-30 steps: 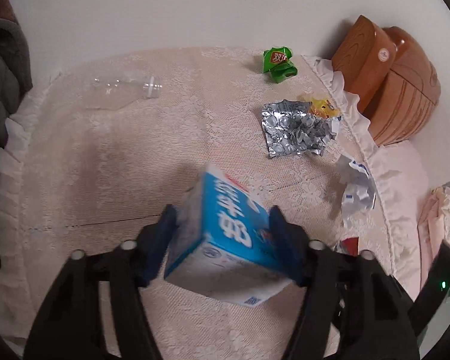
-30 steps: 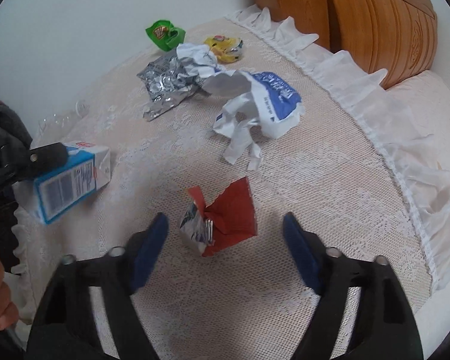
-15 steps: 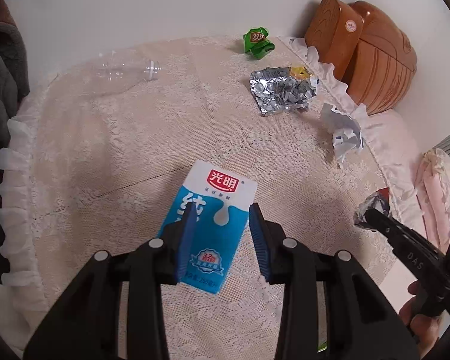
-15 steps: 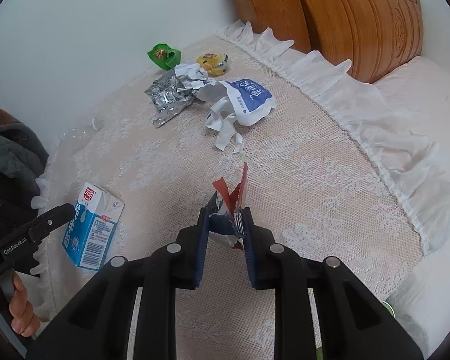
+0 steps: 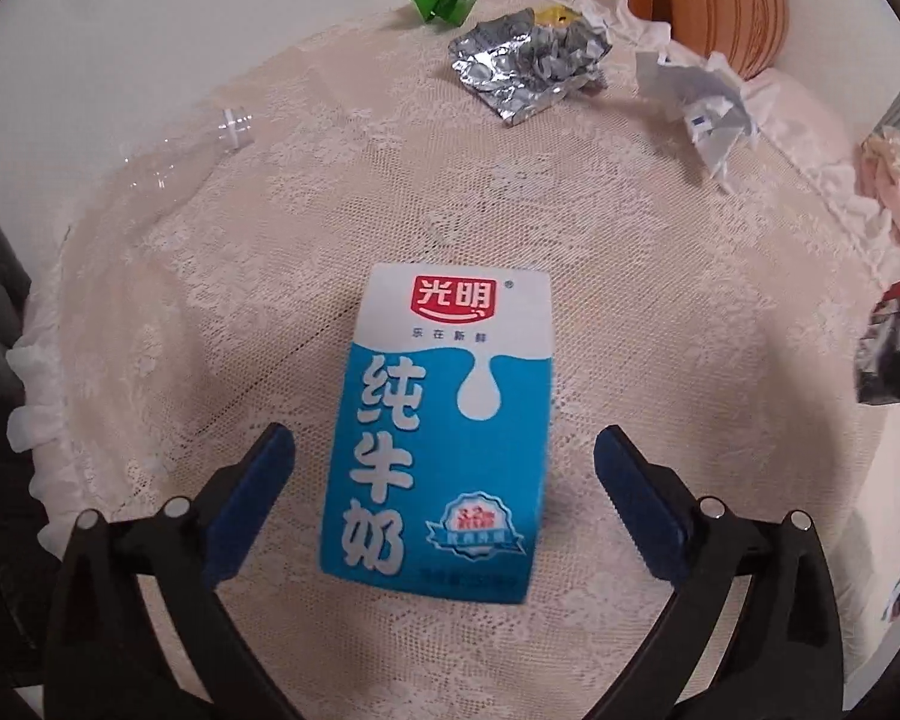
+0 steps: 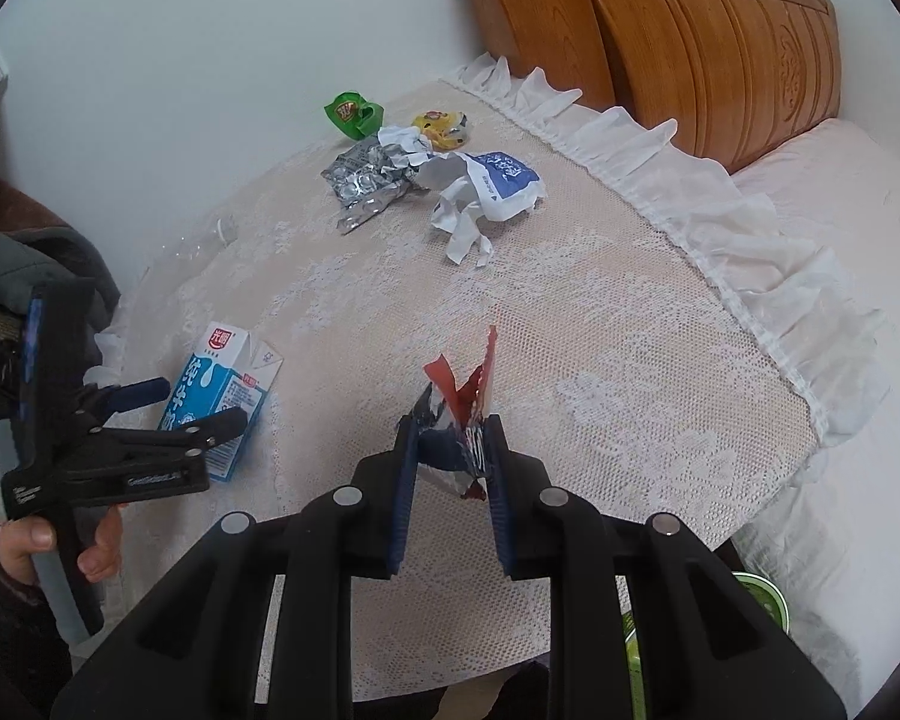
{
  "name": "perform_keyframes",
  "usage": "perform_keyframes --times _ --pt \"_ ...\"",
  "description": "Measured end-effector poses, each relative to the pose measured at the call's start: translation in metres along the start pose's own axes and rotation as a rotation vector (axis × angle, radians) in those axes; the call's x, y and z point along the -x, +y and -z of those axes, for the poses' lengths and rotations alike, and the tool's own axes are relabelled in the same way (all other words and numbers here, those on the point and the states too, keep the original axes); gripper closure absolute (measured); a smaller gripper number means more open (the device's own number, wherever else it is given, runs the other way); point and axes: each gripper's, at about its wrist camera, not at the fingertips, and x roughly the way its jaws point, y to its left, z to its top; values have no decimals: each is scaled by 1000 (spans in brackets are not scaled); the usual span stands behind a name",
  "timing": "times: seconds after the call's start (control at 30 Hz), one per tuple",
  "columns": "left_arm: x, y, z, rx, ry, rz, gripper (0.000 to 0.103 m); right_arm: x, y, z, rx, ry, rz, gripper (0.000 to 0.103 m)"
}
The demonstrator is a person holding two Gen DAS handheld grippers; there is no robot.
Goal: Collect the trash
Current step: 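Drop the milk carton and red wrapper into the green basket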
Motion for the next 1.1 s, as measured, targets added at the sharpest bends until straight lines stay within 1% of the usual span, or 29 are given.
perform_keyframes --times 0.03,0.07,0.1,0.17,0.2,0.3,0.4,0.47,0.53,0.63,0.7,0.77,0.83,0.87,0.93,0.97,1.0,1.03,1.1 --pt "0 1 1 -1 -23 7 10 2 0 2 0 -3 3 80" --pt "2 3 2 10 -45 21 27 4 -1 4 -1 -6 6 80" --pt "2 5 2 28 -45 34 37 7 -2 7 -3 -11 8 80" --pt "6 12 4 83 -60 67 37 12 -5 12 -8 -20 16 80" --pt "9 12 5 95 -69 80 38 14 -7 14 -12 -23 18 80" --pt "27 5 10 90 -88 102 38 26 -17 22 -35 -40 29 80" --pt "60 -19 13 59 -133 177 38 46 -31 33 -68 -73 43 80" --pt "83 -48 15 1 -164 223 38 60 -43 44 -92 -90 54 80" --pt "100 -82 17 -63 -182 277 38 78 -59 61 -121 -103 85 80" --pt "117 -136 23 -176 -178 372 38 102 -86 93 -166 -98 146 80" --pt "122 -171 30 -249 -168 421 38 116 -105 116 -195 -83 188 80" --pt "124 -204 39 -325 -152 443 38 124 -127 143 -236 -57 228 79" --pt "124 -232 50 -387 -136 448 38 124 -147 165 -270 -22 246 78" --pt "123 -243 55 -411 -124 452 38 120 -157 176 -286 1 250 74" --pt "121 -262 65 -451 -97 457 38 114 -172 193 -309 30 263 58" --pt "120 -270 69 -468 -87 457 38 112 -179 200 -322 39 283 32" --pt "118 -276 73 -483 -78 456 38 110 -184 206 -333 37 321 14" --pt "118 -283 77 -497 -70 457 38 111 -190 213 -341 31 356 11" --pt "117 -296 82 -521 -59 458 38 110 -201 222 -362 49 384 8"
